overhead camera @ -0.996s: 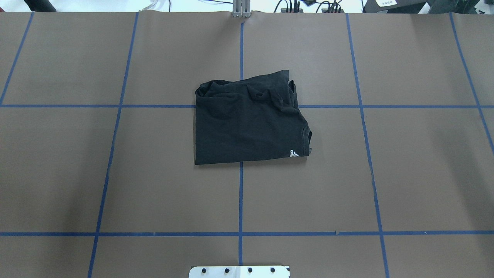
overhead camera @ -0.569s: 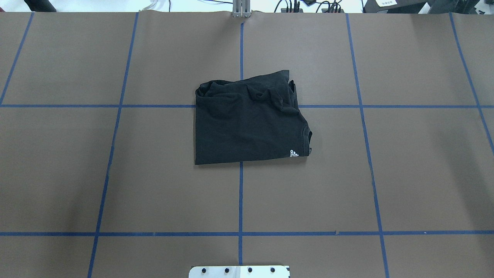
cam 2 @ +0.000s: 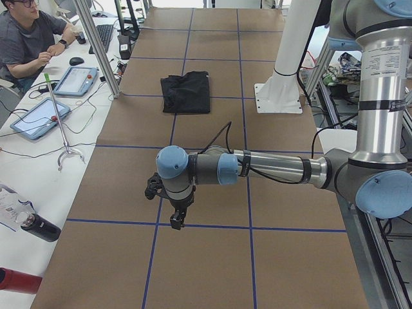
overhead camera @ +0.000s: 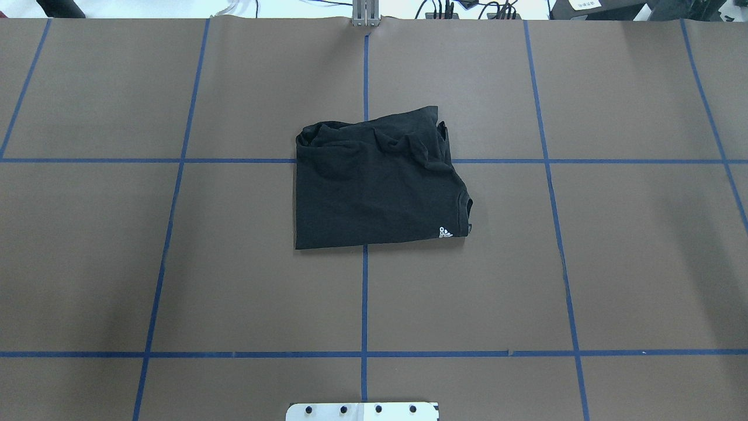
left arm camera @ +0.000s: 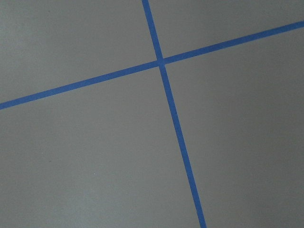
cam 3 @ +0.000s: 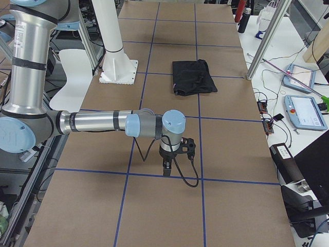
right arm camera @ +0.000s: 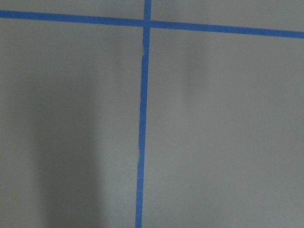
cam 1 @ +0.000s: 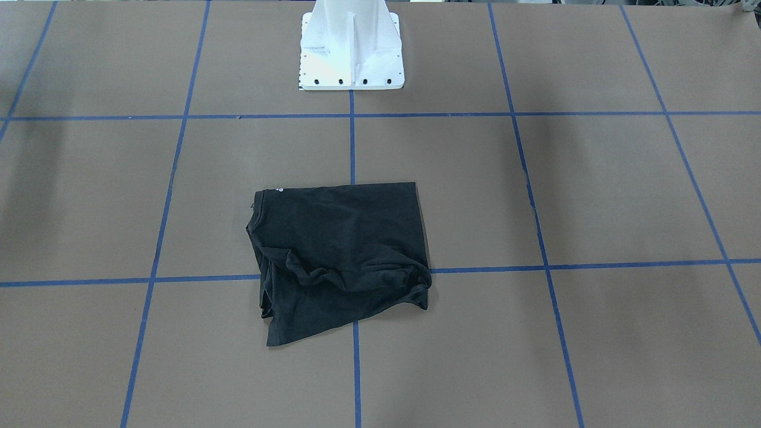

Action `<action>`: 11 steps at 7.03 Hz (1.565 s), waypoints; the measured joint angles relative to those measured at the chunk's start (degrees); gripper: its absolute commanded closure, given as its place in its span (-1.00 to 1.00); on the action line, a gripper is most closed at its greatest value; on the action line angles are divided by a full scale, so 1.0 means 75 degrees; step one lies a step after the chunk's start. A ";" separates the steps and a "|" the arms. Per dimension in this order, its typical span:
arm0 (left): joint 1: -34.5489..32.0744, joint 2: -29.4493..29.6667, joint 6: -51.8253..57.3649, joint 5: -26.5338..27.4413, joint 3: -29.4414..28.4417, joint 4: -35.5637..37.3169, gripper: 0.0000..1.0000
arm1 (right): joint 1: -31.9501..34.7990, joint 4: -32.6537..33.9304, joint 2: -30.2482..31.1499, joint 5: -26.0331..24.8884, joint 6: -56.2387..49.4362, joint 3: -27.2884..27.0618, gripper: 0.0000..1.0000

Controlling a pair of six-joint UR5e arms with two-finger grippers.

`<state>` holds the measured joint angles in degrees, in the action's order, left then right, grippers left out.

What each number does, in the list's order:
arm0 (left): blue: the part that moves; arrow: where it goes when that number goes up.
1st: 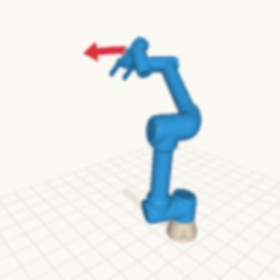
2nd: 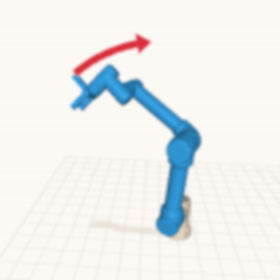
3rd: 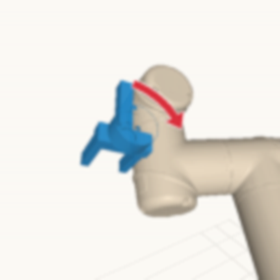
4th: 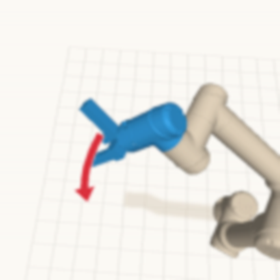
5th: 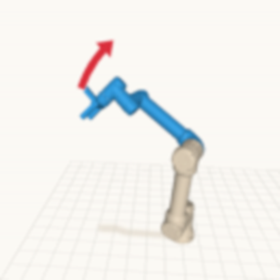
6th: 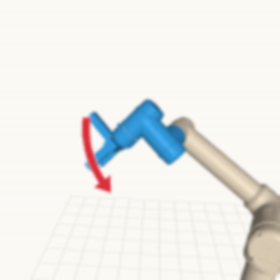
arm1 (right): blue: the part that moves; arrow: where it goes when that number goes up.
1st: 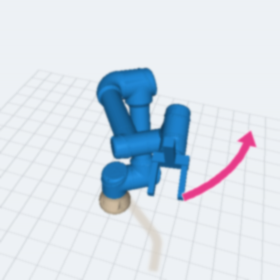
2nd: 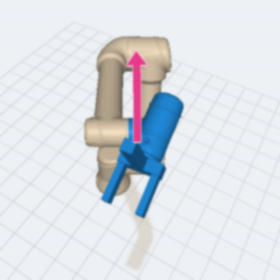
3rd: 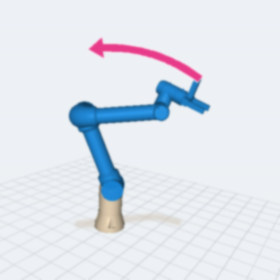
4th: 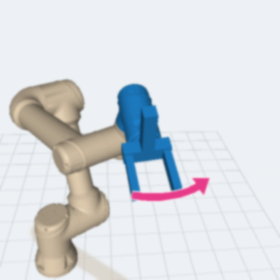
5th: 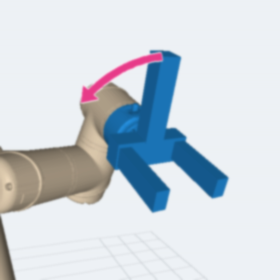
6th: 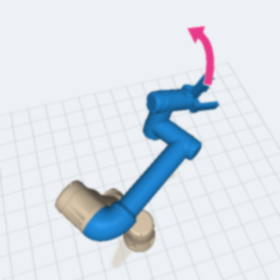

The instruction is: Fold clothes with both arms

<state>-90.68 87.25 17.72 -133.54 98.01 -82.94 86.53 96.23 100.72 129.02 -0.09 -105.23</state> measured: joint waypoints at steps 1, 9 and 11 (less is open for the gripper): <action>0.0000 -0.0040 0.0017 -0.0002 -0.0004 -0.0260 -1.00 | 0.0087 -0.0006 0.0000 0.0034 0.0000 -0.0004 -1.00; 0.0008 -0.0106 -0.0017 -0.0006 -0.0076 -0.0883 -1.00 | 0.0158 -0.0010 0.0041 0.0041 0.0020 -0.0072 -1.00; 0.0008 -0.0111 -0.0023 0.0001 -0.0101 -0.0881 -1.00 | 0.0158 -0.0010 0.0046 0.0046 0.0033 -0.0085 -1.00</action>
<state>-90.62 86.41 17.54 -133.54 97.25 -89.54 87.72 96.15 101.07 129.37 0.16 -105.86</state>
